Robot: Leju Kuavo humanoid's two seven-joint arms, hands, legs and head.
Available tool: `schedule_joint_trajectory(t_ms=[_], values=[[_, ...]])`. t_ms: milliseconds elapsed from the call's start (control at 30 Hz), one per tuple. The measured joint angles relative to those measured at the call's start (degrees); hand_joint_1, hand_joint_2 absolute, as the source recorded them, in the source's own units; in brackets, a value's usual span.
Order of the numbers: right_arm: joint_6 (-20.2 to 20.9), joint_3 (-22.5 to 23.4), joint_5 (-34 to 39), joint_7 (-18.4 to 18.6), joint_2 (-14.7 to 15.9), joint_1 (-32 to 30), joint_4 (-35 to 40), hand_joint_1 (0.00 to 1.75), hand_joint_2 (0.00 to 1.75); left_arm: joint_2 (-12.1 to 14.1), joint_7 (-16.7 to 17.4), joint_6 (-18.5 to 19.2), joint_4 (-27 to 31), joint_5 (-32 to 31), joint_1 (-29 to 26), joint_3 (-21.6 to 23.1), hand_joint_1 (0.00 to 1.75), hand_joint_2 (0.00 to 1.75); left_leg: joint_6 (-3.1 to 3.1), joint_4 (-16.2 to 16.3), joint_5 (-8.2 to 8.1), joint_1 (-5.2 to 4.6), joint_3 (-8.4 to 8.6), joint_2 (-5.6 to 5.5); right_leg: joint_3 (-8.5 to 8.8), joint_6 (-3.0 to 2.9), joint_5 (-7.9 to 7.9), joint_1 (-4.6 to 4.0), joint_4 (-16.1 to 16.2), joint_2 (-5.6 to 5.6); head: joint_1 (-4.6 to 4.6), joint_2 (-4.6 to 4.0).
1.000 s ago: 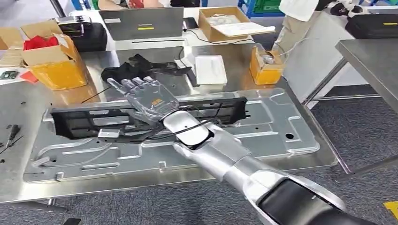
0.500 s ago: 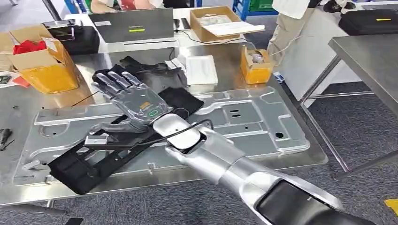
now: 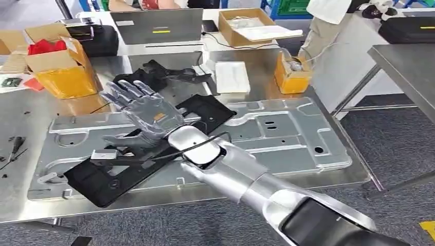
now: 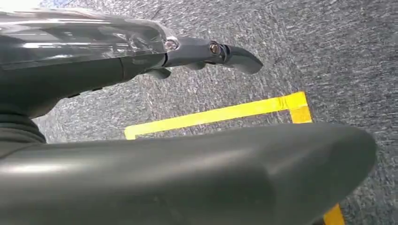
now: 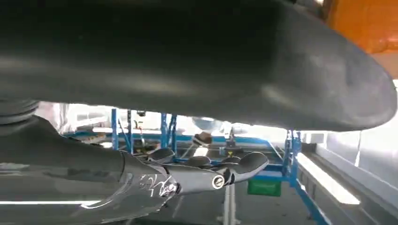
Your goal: Take the parts from the cabinet and place them on the table.
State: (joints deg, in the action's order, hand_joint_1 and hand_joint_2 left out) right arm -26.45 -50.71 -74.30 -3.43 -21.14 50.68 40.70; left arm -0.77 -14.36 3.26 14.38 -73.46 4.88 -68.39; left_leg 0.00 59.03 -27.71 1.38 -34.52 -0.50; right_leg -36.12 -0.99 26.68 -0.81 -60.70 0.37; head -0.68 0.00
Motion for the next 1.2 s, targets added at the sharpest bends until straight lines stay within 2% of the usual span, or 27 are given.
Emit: schedule_joint_trajectory(t_ms=[33, 100, 167, 200, 233, 267, 300, 333, 367, 400, 433, 500, 533, 600, 667, 700, 733, 767, 833, 867, 900, 933, 1000, 1033, 1067, 1133, 1200], values=[[-0.7, 1.2, 3.4, -1.8, 0.0, -0.2, 0.3, 0.00, 0.00, -0.3, 0.0, 0.2, 0.0, 0.2, 0.0, 0.0, 0.00, 0.00, -0.15, 0.0, -0.07, -0.27, -0.17, -0.01, 0.91, -0.49, 0.65, -0.22, 1.3, -0.09, 0.15, 0.00], [0.5, 5.3, 16.4, -9.2, 0.3, -2.6, 3.6, 0.00, 0.00, -0.3, 0.0, 0.4, 0.0, 1.6, -0.1, -0.1, 0.00, 0.00, -0.56, -0.1, 0.01, 0.11, -0.25, -0.03, 0.79, -0.44, 0.58, -0.47, 2.0, -0.02, 0.11, 0.00], [9.0, 12.1, 37.7, -19.3, 0.7, -7.4, 11.8, 0.00, 0.00, -0.3, -0.3, 1.0, 0.0, 2.9, -0.3, -0.5, 0.00, 0.00, -1.25, -0.6, 0.22, -0.01, -0.09, -0.13, 0.98, -0.68, 0.39, -0.31, 2.7, -0.17, 0.04, 0.00], [15.9, 16.2, 49.5, -22.7, 0.7, -10.0, 17.3, 0.00, 0.00, -0.4, -0.7, 1.2, 0.0, 3.4, -0.4, -0.8, 0.00, 0.00, -1.35, -0.3, -0.50, 0.15, -0.26, 0.00, 1.46, -0.63, 0.05, 0.25, 3.5, -0.54, 0.07, 0.00], [20.4, 19.3, 57.6, -24.1, 0.8, -11.6, 21.6, 0.00, 0.00, -0.5, -1.0, 1.3, 0.0, 3.5, -0.5, -1.0, 0.00, 0.00, -1.34, 1.6, -2.14, 0.05, -0.93, 0.02, 1.56, -0.88, 0.01, 0.25, 3.6, -0.59, 0.13, 0.00], [23.9, 22.5, 65.4, -24.2, 0.9, -12.8, 26.0, 0.00, 0.00, -0.5, -1.0, 1.4, 0.0, 3.8, -0.7, -1.3, 0.00, 0.00, -1.44, 5.7, -4.51, 0.11, -2.60, 0.02, 1.60, -0.92, 0.02, 0.24, 3.6, -0.68, 0.13, 0.00], [25.2, 24.1, 68.5, -24.2, 1.1, -13.7, 28.3, 0.00, 0.00, -0.5, -1.1, 1.4, 0.0, 4.0, -0.9, -1.6, 0.00, 0.00, -1.58, 10.3, -6.62, 0.13, -4.63, 0.02, 1.63, -0.97, 0.06, 0.21, 3.6, -0.71, 0.11, 0.00], [26.1, 25.8, 69.0, -24.2, 1.4, -14.7, 30.7, 0.00, 0.00, -0.5, -1.1, 1.4, 0.0, 4.0, -1.0, -1.7, 0.00, 0.00, -1.78, 14.7, -8.26, 0.10, -6.62, 0.01, 1.61, -0.98, 0.07, 0.20, 3.6, -0.71, 0.11, 0.00], [27.4, 27.0, 67.3, -24.5, 1.5, -16.2, 32.5, 0.00, 0.00, -0.5, -1.2, 1.4, 0.0, 4.0, -1.1, -1.7, 0.00, 0.00, -1.90, 17.1, -8.45, 0.16, -7.73, 0.03, 1.64, -0.96, 0.09, 0.21, 3.5, -0.61, 0.11, 0.00], [30.6, 28.4, 68.3, -24.9, 1.5, -18.1, 35.7, 0.00, 0.00, -0.5, -1.5, 1.4, 0.0, 4.4, -1.1, -1.9, 0.00, 0.00, -2.01, 16.3, -7.35, 0.25, -7.39, 0.04, 1.70, -0.91, 0.13, 0.26, 3.5, -0.53, 0.13, 0.00], [34.7, 29.8, 72.0, -24.7, 1.5, -20.1, 39.3, 0.00, 0.00, -0.5, -2.1, 1.4, 0.0, 5.3, -1.1, -2.1, 0.00, 0.00, -2.08, 12.9, -5.11, 0.34, -5.81, 0.10, 1.75, -0.73, 0.27, 0.33, 3.3, -0.46, 0.11, 0.00], [42.4, 32.2, 83.1, -23.0, 1.9, -22.9, 46.6, 0.00, 0.00, -0.5, -3.1, 1.2, 0.0, 6.8, -1.2, -3.3, 0.00, 0.00, -2.14, 2.3, 0.33, 0.57, -0.82, 0.21, 1.87, -0.20, 0.96, 0.43, 2.6, -0.35, 0.13, 0.00], [43.8, 32.8, 85.4, -22.7, 2.4, -24.4, 49.1, 0.00, 0.00, -0.5, -3.3, 1.1, 0.0, 7.2, -1.2, -3.7, 0.00, 0.00, -2.08, 1.2, -0.80, 0.45, 0.06, 0.18, 1.68, 0.19, 1.22, 0.12, 2.4, -0.31, 0.09, 0.00], [46.9, 34.5, 89.4, -22.5, 4.1, -28.4, 55.4, 0.00, 0.00, -0.9, -4.2, 0.9, -0.1, 8.5, -1.5, -4.9, 0.00, 0.00, -1.10, 0.4, -0.74, 0.24, 0.15, 0.14, 1.49, 0.70, 1.11, -0.01, 1.9, -0.32, -0.02, 0.00], [49.3, 36.0, 91.1, -23.6, 5.9, -32.7, 59.4, 0.00, 0.00, -1.2, -4.6, 0.4, -0.1, 9.5, -1.8, -6.1, 0.00, 0.00, -0.66, 0.5, -0.57, 0.06, 0.26, 0.02, 1.73, 1.13, 0.88, 0.15, 2.1, -0.32, 0.06, 0.00], [50.4, 36.8, 91.6, -24.2, 6.6, -34.9, 61.0, 0.00, 0.00, -1.7, -4.9, 0.3, 0.0, 9.5, -1.9, -6.5, 0.00, 0.00, -0.16, 0.1, -0.31, 0.36, 0.39, 0.11, 1.60, 1.51, 1.57, 0.31, 1.9, -0.29, 0.05, 0.00], [51.3, 37.5, 91.9, -24.8, 7.2, -36.9, 62.2, 0.00, 0.00, -1.7, -5.0, 0.1, 0.0, 9.7, -1.8, -6.8, 0.00, 0.00, 0.19, 0.0, -0.15, 0.34, 0.36, 0.18, 1.29, 1.97, 3.29, 0.39, 0.4, -0.28, -0.07, 0.00], [52.2, 38.1, 92.0, -25.5, 7.8, -38.6, 63.1, 0.00, 0.00, -2.0, -5.1, -0.2, 0.0, 10.1, -1.8, -7.3, 0.00, 0.00, 0.48, 0.0, -0.07, 0.33, 0.28, 0.22, 0.13, 2.24, 5.73, 0.52, -2.7, -0.29, -0.07, 0.00], [53.0, 39.0, 92.2, -26.3, 8.6, -42.2, 63.7, 0.00, 0.00, -2.2, -5.0, -0.4, 0.0, 10.2, -1.9, -7.8, 0.00, 0.00, 0.70, 0.0, 0.06, 0.21, 0.13, 0.36, -3.19, 2.75, 10.41, 0.76, -12.0, -0.30, -0.07, 0.00], [53.5, 39.4, 92.4, -26.4, 8.9, -43.9, 63.8, 0.00, 0.00, -2.4, -4.9, -0.6, 0.0, 10.3, -1.9, -8.2, 0.00, 0.00, 0.85, 0.0, 0.17, 0.18, -0.01, 0.38, -4.15, 2.82, 11.24, 0.84, -15.1, -0.30, -0.07, 0.00], [54.0, 39.7, 92.9, -26.5, 9.2, -45.1, 63.8, 0.00, 0.00, -2.4, -4.9, -0.8, 0.0, 10.3, -1.9, -8.5, 0.00, 0.00, 0.92, 0.0, 0.27, 0.15, -0.14, 0.39, -3.82, 2.82, 10.71, 0.89, -15.2, -0.30, -0.07, 0.00], [54.9, 39.8, 93.4, -26.5, 9.4, -46.2, 63.7, 0.00, 0.00, -2.5, -4.8, -0.9, 0.0, 10.2, -2.0, -8.8, 0.00, 0.00, 0.90, 0.0, 0.44, 0.12, -0.29, 0.39, -2.12, 2.77, 9.09, 0.90, -12.5, -0.29, -0.07, 0.00], [55.9, 40.0, 93.9, -26.5, 9.5, -47.3, 63.7, 0.00, 0.00, -2.5, -4.8, -0.9, 0.0, 10.2, -2.1, -9.1, 0.00, 0.00, 0.70, 0.0, 0.75, 0.07, -0.46, 0.36, 4.00, 2.35, 5.08, 0.88, -2.3, -0.29, -0.07, 0.00], [56.0, 40.0, 94.0, -26.5, 9.6, -47.6, 63.6, 0.00, 0.00, -2.5, -4.8, -1.0, 0.0, 10.2, -2.1, -9.2, 0.00, 0.00, 0.50, 0.0, 0.90, 0.05, -0.46, 0.35, 6.86, 1.89, 4.37, 0.83, 2.1, -0.23, -0.07, 0.00], [56.0, 40.2, 94.0, -26.5, 9.7, -47.8, 63.6, 0.00, 0.00, -2.6, -4.8, -1.0, 0.0, 10.1, -2.1, -9.2, 0.00, 0.00, 0.10, 0.0, 1.14, -0.20, -0.64, 0.30, 7.56, 1.76, 4.53, 0.53, 3.8, -0.20, -0.04, 0.00], [56.0, 40.5, 94.1, -26.5, 9.8, -48.6, 63.4, 0.00, 0.00, -2.6, -4.7, -1.1, 0.2, 10.0, -2.1, -9.4, 0.00, 0.00, -0.70, -0.3, 1.80, -0.06, -0.59, 0.32, 7.07, 1.43, 4.09, 0.36, 3.7, -0.13, 0.00, 0.00], [56.0, 40.7, 94.1, -26.5, 9.9, -49.0, 63.2, 0.00, 0.00, -2.6, -4.7, -1.1, 0.2, 10.0, -2.3, -9.8, 0.00, 0.00, -1.47, -0.7, 2.08, -0.14, -0.60, 0.27, 6.73, 0.39, 3.07, 0.67, 4.5, -0.33, -0.02, 0.00]])
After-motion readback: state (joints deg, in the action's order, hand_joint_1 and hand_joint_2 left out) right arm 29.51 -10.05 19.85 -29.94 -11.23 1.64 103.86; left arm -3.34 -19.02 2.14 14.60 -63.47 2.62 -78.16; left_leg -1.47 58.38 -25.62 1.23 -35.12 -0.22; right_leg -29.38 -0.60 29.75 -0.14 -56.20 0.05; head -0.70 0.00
